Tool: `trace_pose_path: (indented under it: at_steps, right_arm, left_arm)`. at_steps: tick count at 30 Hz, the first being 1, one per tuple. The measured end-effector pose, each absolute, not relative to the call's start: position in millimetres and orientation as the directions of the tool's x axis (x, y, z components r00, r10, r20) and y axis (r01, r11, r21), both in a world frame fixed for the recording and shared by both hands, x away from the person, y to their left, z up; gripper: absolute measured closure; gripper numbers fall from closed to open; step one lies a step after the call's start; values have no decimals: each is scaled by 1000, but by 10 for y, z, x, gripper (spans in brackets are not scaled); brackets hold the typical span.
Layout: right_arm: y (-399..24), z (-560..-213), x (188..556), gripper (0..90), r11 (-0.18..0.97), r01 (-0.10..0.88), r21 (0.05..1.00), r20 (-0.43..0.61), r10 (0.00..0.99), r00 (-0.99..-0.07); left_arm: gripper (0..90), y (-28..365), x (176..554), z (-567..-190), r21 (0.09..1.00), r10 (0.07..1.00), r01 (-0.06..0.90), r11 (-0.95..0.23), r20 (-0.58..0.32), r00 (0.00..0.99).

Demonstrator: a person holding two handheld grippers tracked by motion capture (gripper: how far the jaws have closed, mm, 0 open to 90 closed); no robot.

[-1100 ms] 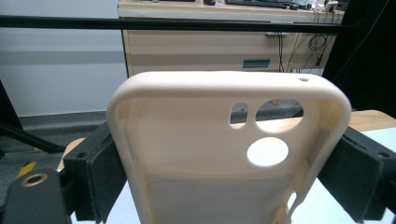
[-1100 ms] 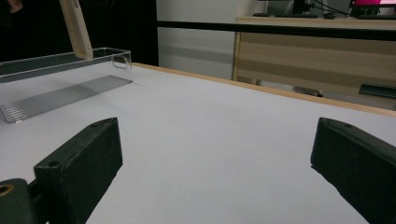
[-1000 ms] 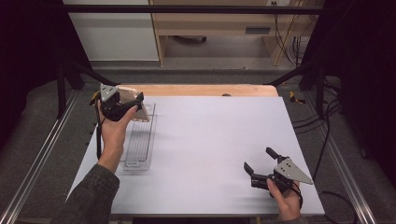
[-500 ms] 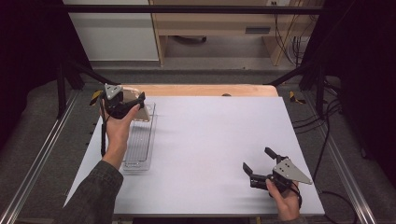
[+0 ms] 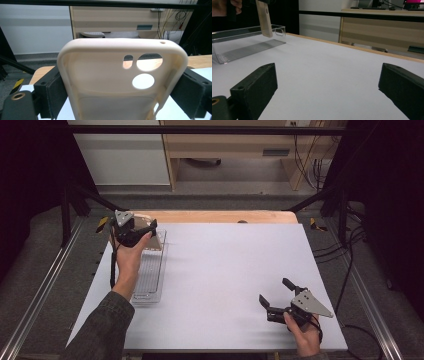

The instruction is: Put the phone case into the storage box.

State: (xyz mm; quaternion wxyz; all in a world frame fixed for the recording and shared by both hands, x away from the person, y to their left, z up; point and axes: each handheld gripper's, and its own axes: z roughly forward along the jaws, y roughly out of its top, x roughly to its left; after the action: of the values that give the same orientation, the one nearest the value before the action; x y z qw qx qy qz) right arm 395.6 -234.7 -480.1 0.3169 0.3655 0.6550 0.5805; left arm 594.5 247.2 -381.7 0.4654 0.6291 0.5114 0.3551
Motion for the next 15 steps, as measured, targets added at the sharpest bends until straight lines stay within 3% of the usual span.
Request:
trace_pose_path:
  at_steps: [15]
  right_arm:
    - [-2344,-4803,3957,23,59,110,992,9,845,-535]
  left_arm:
    - [103,2447,5991,-3876,944,974,328,-47,-29,224]
